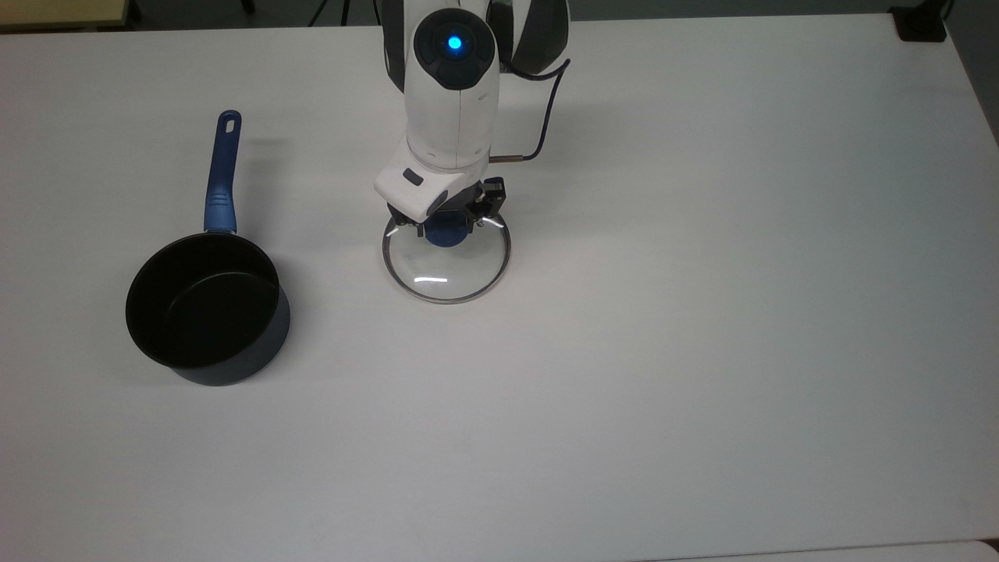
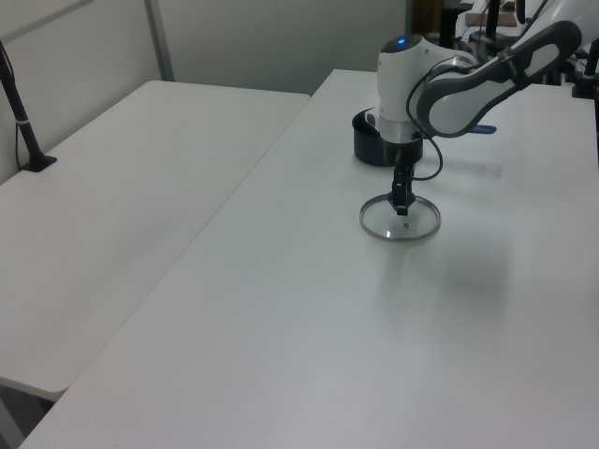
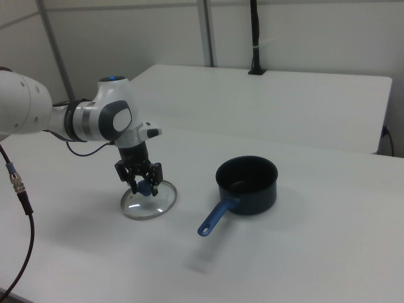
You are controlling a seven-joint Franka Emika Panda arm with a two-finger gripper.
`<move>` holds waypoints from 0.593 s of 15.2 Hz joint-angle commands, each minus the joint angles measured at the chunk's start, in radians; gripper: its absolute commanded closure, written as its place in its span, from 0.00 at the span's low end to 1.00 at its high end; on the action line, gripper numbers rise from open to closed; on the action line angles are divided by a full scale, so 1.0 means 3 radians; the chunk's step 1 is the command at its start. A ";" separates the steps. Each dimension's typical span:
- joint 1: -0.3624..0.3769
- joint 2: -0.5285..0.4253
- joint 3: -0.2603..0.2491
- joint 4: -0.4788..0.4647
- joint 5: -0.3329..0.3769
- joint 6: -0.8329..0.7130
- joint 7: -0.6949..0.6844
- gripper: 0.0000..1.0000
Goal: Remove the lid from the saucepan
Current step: 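Open the gripper and raise it off the lid knob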
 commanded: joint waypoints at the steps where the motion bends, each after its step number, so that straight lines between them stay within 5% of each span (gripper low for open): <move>1: 0.0109 -0.0105 -0.0030 0.0111 -0.0058 -0.0338 0.0294 0.00; 9: 0.0217 -0.0595 -0.0183 0.0612 -0.0028 -0.1243 0.0618 0.00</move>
